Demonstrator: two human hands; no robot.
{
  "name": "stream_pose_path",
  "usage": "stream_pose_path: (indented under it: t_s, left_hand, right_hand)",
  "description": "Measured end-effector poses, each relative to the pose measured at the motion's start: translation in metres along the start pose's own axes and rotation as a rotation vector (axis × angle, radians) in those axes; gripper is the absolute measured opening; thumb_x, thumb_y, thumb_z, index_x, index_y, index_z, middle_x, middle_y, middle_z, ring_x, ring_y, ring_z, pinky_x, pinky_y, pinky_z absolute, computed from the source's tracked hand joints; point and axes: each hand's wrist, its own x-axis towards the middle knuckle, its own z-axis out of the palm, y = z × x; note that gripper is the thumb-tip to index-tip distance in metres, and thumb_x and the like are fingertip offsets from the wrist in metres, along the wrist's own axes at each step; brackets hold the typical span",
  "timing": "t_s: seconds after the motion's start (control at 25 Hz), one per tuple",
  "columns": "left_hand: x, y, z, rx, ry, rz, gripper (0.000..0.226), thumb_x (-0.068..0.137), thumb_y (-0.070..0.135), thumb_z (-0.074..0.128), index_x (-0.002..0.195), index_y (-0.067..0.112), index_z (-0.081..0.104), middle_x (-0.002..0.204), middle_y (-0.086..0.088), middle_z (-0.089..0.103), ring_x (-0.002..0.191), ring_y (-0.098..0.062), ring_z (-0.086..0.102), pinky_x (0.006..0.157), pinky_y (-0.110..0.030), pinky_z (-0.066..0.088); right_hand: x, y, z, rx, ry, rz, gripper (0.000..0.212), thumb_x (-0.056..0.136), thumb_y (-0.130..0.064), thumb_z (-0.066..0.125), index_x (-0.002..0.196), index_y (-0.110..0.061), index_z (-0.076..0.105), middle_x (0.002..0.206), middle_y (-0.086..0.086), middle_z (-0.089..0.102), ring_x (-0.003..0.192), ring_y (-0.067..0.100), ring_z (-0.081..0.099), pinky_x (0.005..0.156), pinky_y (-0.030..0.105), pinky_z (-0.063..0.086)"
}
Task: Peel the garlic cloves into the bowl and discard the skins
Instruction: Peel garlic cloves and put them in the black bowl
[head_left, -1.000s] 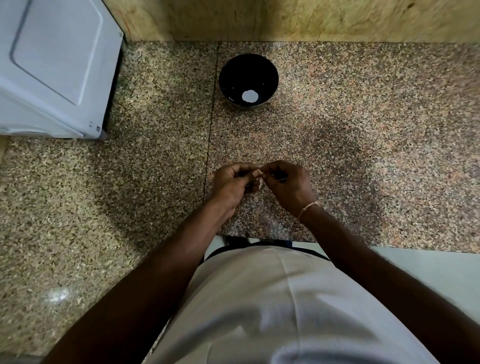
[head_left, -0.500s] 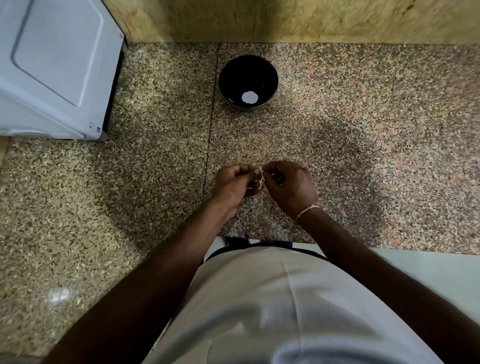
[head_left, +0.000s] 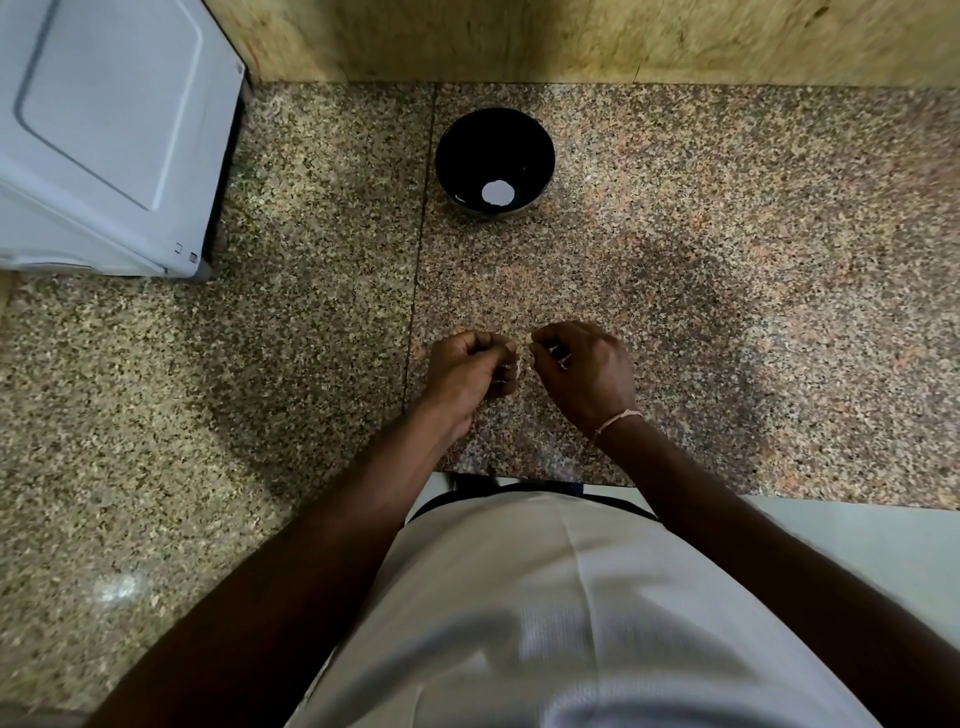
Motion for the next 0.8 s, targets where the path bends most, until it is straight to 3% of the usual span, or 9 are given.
stream_pose_path:
  t_s: [0.16,0.36,0.48,0.6,0.72,0.8]
  left_hand:
    - [0.001,-0.006,0.0,0.105,0.004,0.047,0.007,0.089,0.006,0.081,0.09,0.011,0.076,0.088,-0.01,0.078,0.068,-0.015,0.07,0.056,-0.027,0.059]
    - [0.005,-0.009,0.002,0.143,-0.002,0.07,0.008,0.092,0.004,0.076,0.094,0.011,0.078,0.088,-0.008,0.078,0.068,-0.013,0.071,0.058,-0.031,0.061]
    - [0.005,-0.007,0.004,0.122,-0.062,0.111,0.014,0.094,0.006,0.074,0.099,0.018,0.081,0.096,-0.009,0.079,0.077,-0.017,0.073,0.066,-0.038,0.064]
    - [0.003,-0.008,0.006,0.088,-0.105,0.182,0.018,0.09,0.011,0.081,0.099,0.026,0.082,0.096,-0.005,0.079,0.08,-0.013,0.073,0.06,-0.034,0.062]
    - [0.003,-0.01,0.006,0.086,-0.099,0.202,0.018,0.09,0.01,0.081,0.096,0.027,0.082,0.093,-0.003,0.079,0.076,-0.013,0.073,0.057,-0.031,0.061]
    - [0.004,-0.011,0.006,0.097,-0.094,0.216,0.02,0.09,0.007,0.081,0.095,0.026,0.082,0.093,-0.004,0.079,0.075,-0.016,0.073,0.057,-0.033,0.061]
  right_hand:
    - [0.001,0.007,0.004,0.263,-0.02,0.188,0.011,0.092,-0.017,0.073,0.1,-0.021,0.078,0.085,-0.014,0.072,0.072,-0.009,0.064,0.066,0.007,0.048]
    - [-0.001,0.011,0.005,0.476,-0.055,0.316,0.015,0.091,-0.01,0.076,0.095,-0.025,0.077,0.076,-0.015,0.073,0.065,-0.004,0.065,0.06,0.018,0.054]
    - [-0.002,0.014,0.004,0.595,-0.098,0.37,0.017,0.091,-0.011,0.077,0.093,-0.027,0.076,0.078,-0.01,0.077,0.069,0.005,0.07,0.066,0.036,0.061]
    - [-0.002,0.019,0.005,0.668,-0.134,0.376,0.011,0.091,-0.013,0.078,0.096,-0.022,0.077,0.085,0.0,0.079,0.075,0.017,0.072,0.071,0.048,0.062]
    - [0.0,0.022,0.004,0.649,-0.137,0.362,0.01,0.089,-0.013,0.08,0.095,-0.021,0.077,0.084,0.002,0.078,0.075,0.017,0.071,0.07,0.047,0.061]
    - [0.0,0.021,0.002,0.528,-0.131,0.283,0.011,0.088,-0.015,0.08,0.093,-0.024,0.077,0.082,-0.004,0.077,0.074,0.01,0.071,0.069,0.038,0.06]
